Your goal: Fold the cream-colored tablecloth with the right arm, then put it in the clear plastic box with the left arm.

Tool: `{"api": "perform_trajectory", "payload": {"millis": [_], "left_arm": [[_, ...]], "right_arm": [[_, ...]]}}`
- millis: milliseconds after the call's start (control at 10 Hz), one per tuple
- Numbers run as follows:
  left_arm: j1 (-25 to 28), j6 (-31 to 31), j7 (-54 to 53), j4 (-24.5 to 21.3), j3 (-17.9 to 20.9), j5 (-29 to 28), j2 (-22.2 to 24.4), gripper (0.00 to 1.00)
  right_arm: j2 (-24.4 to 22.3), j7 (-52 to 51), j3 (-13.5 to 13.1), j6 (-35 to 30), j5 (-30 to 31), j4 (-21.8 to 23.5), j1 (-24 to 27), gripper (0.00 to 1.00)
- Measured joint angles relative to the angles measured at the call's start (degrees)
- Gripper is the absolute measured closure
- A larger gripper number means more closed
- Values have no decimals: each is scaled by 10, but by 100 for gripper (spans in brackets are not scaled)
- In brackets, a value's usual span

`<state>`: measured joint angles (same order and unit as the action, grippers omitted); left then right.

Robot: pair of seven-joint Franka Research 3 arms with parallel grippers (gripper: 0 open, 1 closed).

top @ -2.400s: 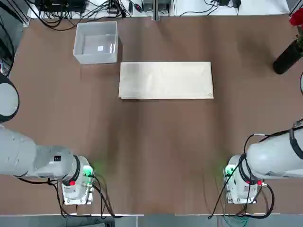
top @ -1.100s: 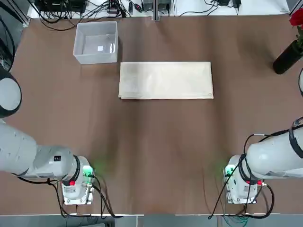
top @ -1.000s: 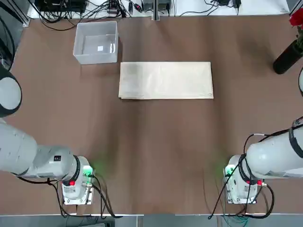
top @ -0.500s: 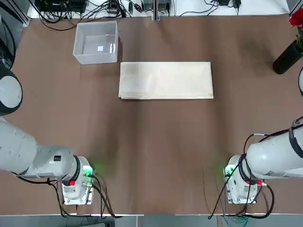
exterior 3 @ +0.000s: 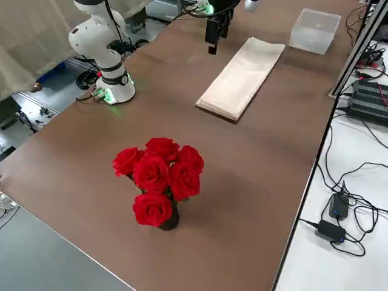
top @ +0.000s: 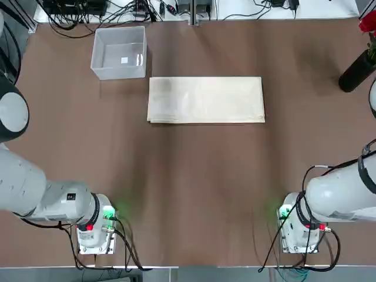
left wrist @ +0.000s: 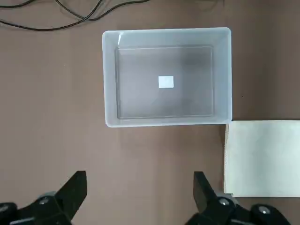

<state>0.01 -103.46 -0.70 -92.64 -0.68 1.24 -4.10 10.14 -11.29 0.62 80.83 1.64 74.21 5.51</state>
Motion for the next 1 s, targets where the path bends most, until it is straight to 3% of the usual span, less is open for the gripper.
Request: {"api": "perform_trajectory", "payload": {"millis": [300,500,1000], "left_arm": [[0,0,0,2,0,0,0,0],[0,0,1,3,0,0,-1,0],[0,0,2,4,0,0,-1,0]], "right_arm": [[17,0,3,-3,-3,19,-1,0],[65,0,6,-1,-8,28,-5,0],[136,0,3,1,-131,43,15,0]]}}
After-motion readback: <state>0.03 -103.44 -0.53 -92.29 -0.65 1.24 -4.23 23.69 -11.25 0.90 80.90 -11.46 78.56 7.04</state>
